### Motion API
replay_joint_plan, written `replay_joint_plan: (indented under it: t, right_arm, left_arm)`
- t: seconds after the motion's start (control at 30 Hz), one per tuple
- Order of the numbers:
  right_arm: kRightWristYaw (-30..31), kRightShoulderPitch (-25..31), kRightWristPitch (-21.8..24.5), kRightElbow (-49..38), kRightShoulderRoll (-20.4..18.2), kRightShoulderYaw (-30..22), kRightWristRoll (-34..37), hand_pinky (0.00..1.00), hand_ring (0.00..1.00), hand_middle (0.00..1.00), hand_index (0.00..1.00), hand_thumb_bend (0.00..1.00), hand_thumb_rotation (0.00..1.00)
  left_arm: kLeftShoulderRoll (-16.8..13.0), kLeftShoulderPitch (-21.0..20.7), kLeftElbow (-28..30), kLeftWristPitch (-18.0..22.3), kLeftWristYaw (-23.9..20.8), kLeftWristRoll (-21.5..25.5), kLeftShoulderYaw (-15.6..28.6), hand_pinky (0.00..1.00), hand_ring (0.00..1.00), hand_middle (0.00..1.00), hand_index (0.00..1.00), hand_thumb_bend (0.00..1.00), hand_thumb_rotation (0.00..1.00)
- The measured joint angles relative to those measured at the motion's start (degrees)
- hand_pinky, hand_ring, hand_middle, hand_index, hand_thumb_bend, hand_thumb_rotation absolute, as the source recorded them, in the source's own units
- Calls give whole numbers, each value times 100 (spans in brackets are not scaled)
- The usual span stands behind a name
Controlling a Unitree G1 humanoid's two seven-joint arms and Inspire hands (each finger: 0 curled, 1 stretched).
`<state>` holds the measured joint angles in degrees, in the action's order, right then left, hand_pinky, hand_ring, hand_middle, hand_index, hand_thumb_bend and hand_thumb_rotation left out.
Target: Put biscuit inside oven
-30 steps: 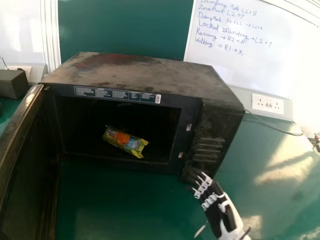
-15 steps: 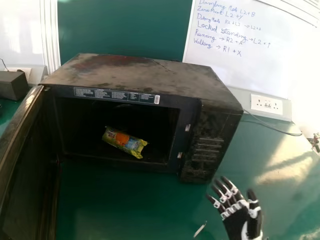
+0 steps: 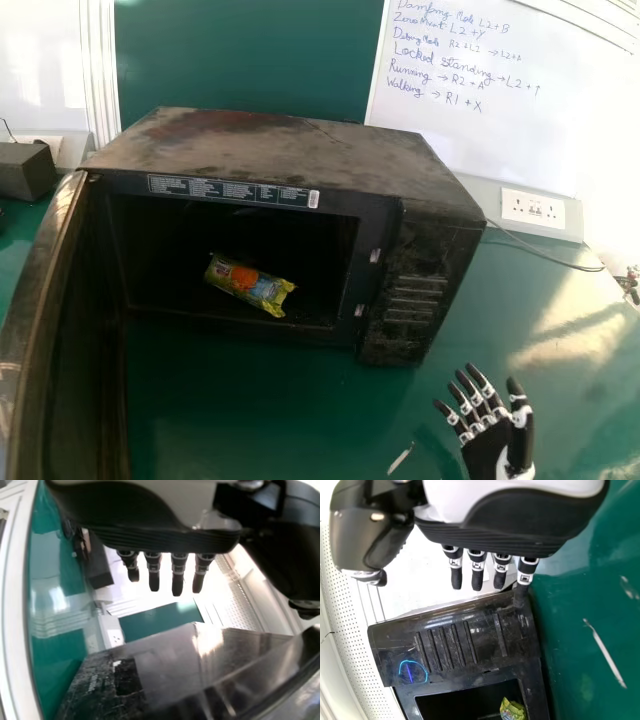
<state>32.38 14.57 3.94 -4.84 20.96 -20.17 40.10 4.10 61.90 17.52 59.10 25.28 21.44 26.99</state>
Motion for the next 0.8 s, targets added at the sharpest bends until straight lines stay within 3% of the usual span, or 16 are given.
replay_joint_plan:
  t: [0.13, 0.43, 0.53, 0.63, 0.8]
  right_arm:
    - [5, -24, 29, 84, -33, -7, -117, 83, 93, 96, 93, 63, 51]
    - [-54, -111, 51, 118, -199, -15, -222, 94, 95, 95, 93, 52, 42]
    - [-80, -147, 57, 118, -274, -14, -246, 89, 93, 93, 90, 54, 45]
    - [-86, -163, 80, 117, -294, -13, -261, 90, 94, 95, 90, 53, 49]
    - [-90, -183, 146, 117, -302, -15, -263, 89, 95, 96, 90, 51, 62]
  left_arm:
    - [-31, -95, -372, 481, -12, -244, 3, 100, 100, 100, 100, 73, 91]
    - [-217, -10, -166, 696, -143, -767, 0, 100, 100, 100, 100, 72, 91]
    - [-301, -36, 2, 734, -203, -960, 24, 100, 100, 100, 100, 72, 90]
    - [-452, -42, 172, 673, -227, -1194, 51, 100, 100, 100, 100, 72, 90]
    - [-706, -40, 524, 428, -240, -1682, 187, 100, 100, 100, 100, 72, 89]
